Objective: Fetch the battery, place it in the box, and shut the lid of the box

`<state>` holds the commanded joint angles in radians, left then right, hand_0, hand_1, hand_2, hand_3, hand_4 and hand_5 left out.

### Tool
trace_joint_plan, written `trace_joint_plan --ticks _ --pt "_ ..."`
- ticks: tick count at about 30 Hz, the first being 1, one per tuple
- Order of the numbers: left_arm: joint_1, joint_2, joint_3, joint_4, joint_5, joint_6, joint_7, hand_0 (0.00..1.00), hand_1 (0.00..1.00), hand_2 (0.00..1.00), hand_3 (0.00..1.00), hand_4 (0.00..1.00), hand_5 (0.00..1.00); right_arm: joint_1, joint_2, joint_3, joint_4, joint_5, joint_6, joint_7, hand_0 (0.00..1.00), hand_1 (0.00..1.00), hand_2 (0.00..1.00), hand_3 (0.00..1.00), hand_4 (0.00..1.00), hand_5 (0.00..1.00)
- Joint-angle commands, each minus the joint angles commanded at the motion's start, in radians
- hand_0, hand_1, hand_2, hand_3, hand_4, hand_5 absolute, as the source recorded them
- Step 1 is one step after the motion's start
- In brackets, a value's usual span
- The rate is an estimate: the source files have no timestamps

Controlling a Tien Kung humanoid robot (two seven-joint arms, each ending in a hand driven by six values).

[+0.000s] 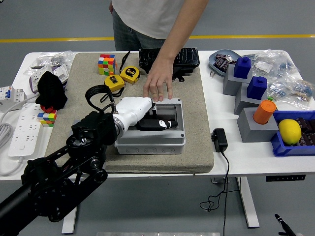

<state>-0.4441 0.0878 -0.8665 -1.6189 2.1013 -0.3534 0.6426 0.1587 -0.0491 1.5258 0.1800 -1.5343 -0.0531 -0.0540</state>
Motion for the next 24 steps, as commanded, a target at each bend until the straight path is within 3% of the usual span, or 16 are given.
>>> trace_joint_plan --ticks 2,5,6,10,11,12,17,18,19,20,23,24 --pt "0.010 0.007 0.003 -0.003 0.000 0.012 -0.016 0.176 0.264 0.360 0.410 0.998 0.998 0.001 0.000 -0.002 0.000 0.003 0.000 0.000 0.972 0.818 0.755 0.790 0.998 0.998" --pt "0.026 0.012 -0.002 0.005 0.049 0.089 -0.093 0.176 0.264 0.360 0.410 0.998 0.998 0.003 0.001 -0.004 0.000 0.006 0.000 0.000 0.972 0.818 0.755 0.790 0.998 0.998" --pt "0.036 0.009 -0.016 0.009 0.078 0.129 -0.132 0.230 0.385 0.437 0.481 0.998 0.998 0.003 0.001 -0.005 0.000 0.007 0.000 0.001 0.972 0.817 0.755 0.789 0.998 0.998" --pt "0.066 -0.004 -0.075 0.021 0.125 0.298 -0.298 0.230 0.385 0.437 0.481 0.998 0.998 0.004 0.002 -0.008 0.000 0.012 0.000 0.000 0.972 0.817 0.755 0.789 0.998 0.998" --pt "0.080 -0.011 -0.102 0.027 0.102 0.337 -0.337 0.230 0.385 0.437 0.481 0.998 0.998 0.003 0.002 -0.007 0.000 0.010 0.000 0.000 0.972 0.817 0.755 0.789 0.998 0.998" --pt "0.089 -0.015 -0.121 0.031 0.083 0.382 -0.383 0.294 0.398 0.411 0.480 0.998 0.870 0.002 0.002 -0.007 0.000 0.010 0.000 0.000 0.972 0.817 0.755 0.790 0.998 0.998" --pt "0.143 -0.038 -0.229 0.063 -0.116 0.590 -0.591 0.294 0.398 0.411 0.480 0.998 0.870 0.000 0.004 -0.008 0.000 0.012 0.001 -0.001 0.972 0.817 0.755 0.790 0.998 0.998" --pt "0.152 -0.041 -0.247 0.072 -0.153 0.628 -0.630 0.450 0.638 0.619 0.611 0.998 0.827 0.000 0.004 -0.008 0.000 0.013 0.001 -0.001 0.972 0.816 0.755 0.789 0.998 0.998" --pt "0.169 -0.043 -0.271 0.090 -0.199 0.661 -0.675 0.450 0.638 0.619 0.611 0.998 0.827 0.000 0.004 -0.011 0.000 0.016 0.001 0.000 0.972 0.816 0.755 0.789 0.998 0.998" --pt "0.178 -0.044 -0.288 0.100 -0.238 0.674 -0.711 0.450 0.638 0.619 0.611 0.998 0.827 0.000 0.005 -0.012 0.000 0.018 0.002 0.000 0.972 0.816 0.755 0.789 0.998 0.998" --pt "0.222 -0.047 -0.337 0.137 -0.368 0.653 -0.814 0.450 0.638 0.619 0.611 0.998 0.827 0.001 0.005 -0.013 0.000 0.020 0.003 0.000 0.972 0.816 0.755 0.789 0.998 0.998" --pt "0.244 -0.048 -0.357 0.146 -0.407 0.626 -0.838 0.659 0.802 0.778 0.753 0.998 0.831 0.001 0.006 -0.013 0.000 0.020 0.003 0.000 0.972 0.817 0.755 0.789 0.998 0.998"
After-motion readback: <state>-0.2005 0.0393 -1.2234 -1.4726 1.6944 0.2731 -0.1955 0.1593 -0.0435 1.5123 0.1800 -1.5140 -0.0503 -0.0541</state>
